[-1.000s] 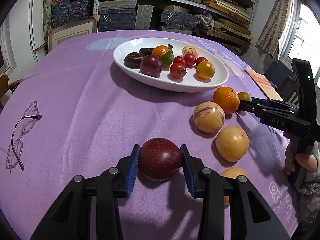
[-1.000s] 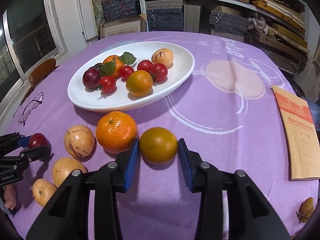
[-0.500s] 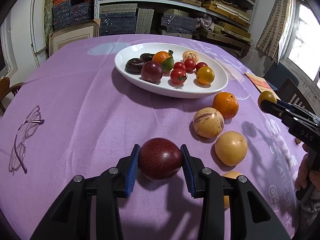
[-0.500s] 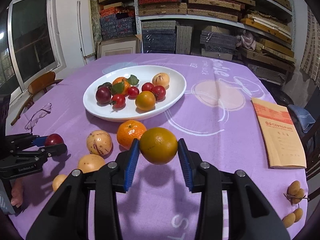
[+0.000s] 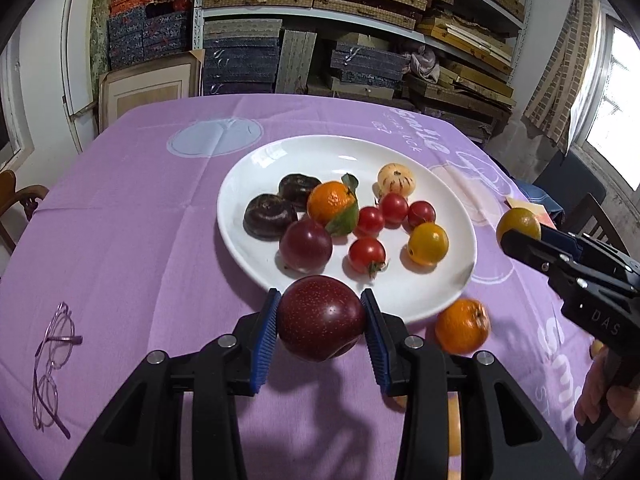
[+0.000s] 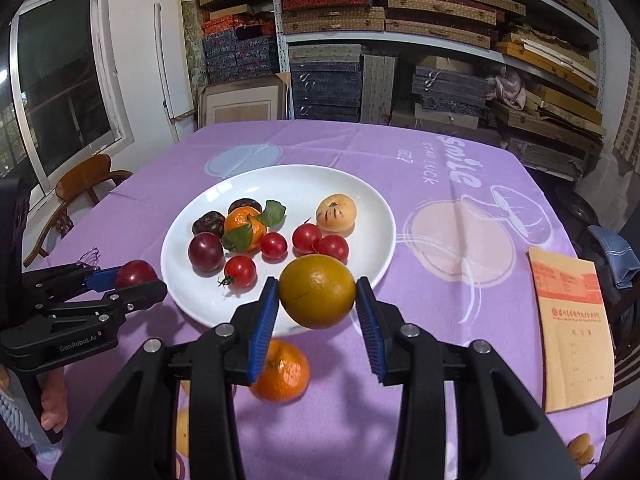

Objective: Organize fruits
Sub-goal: 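Lower the plum and orange-yellow tomato onto the white plate and open both grippers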

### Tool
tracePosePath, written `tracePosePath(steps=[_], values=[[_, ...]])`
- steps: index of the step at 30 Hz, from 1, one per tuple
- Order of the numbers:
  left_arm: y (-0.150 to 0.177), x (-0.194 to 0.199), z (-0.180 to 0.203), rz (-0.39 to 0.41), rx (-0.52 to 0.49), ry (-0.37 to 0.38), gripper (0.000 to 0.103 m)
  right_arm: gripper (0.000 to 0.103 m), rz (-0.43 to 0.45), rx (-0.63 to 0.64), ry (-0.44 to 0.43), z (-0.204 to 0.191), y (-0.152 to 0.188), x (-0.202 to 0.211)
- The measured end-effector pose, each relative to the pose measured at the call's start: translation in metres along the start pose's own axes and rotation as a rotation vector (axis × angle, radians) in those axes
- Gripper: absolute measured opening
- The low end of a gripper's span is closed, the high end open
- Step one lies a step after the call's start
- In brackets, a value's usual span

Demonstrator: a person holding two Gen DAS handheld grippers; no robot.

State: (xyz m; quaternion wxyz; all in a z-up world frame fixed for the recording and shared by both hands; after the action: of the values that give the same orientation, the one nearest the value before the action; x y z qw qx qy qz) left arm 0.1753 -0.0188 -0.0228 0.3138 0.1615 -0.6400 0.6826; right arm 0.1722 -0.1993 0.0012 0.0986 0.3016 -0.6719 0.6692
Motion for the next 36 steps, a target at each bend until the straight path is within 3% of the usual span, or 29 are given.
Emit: tracePosePath(steps=[5, 14, 16, 19, 21, 23, 29, 36], values=[[-0.024, -0.028, -0.007, -0.006, 0.016, -0.023, 0.041, 0.039, -0.021, 0.001, -0.008, -0.005, -0.01, -0.028], [-0.035, -0.049, -0.008, -0.004, 0.004, -0.029, 0.042, 0.039, -0.04, 0.041, -0.045, -0.028, -0.015, -0.058], [-0.036, -0.052, -0.009, -0.006, 0.009, -0.033, 0.042, 0.048, -0.047, 0.047, -0.046, -0.031, -0.015, -0.063], [-0.038, -0.056, -0.007, -0.019, 0.013, -0.021, 0.045, 0.05, -0.04, 0.039, -0.039, -0.029, -0.016, -0.064], [-0.04, -0.054, -0.005, -0.012, 0.019, -0.014, 0.06, 0.05, -0.033, 0.034, -0.034, -0.026, -0.017, -0.061], [-0.042, -0.05, -0.005, 0.006, 0.028, -0.011, 0.064, 0.05, -0.025, 0.024, -0.034, -0.022, -0.017, -0.056], [-0.043, -0.031, -0.006, 0.02, 0.025, -0.006, 0.064, 0.054, 0.003, -0.002, -0.025, -0.01, -0.011, -0.03], [-0.015, 0.003, -0.015, 0.022, 0.049, -0.018, 0.064, 0.064, 0.053, -0.036, -0.006, 0.004, 0.007, 0.013]])
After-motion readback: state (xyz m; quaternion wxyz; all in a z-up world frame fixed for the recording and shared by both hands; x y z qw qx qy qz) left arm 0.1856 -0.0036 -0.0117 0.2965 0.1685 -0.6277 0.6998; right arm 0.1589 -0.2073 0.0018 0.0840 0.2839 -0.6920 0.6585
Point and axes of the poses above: each gripper's, at about its wrist camera, not at the fingertips, and x roughly against the way its jaws point, z to its right, y to its underside, the point moved 6 cm from there along -x, roughly the way its jaws point, and after that the axes turned 8 degrees about z, right-handed, at the moved point
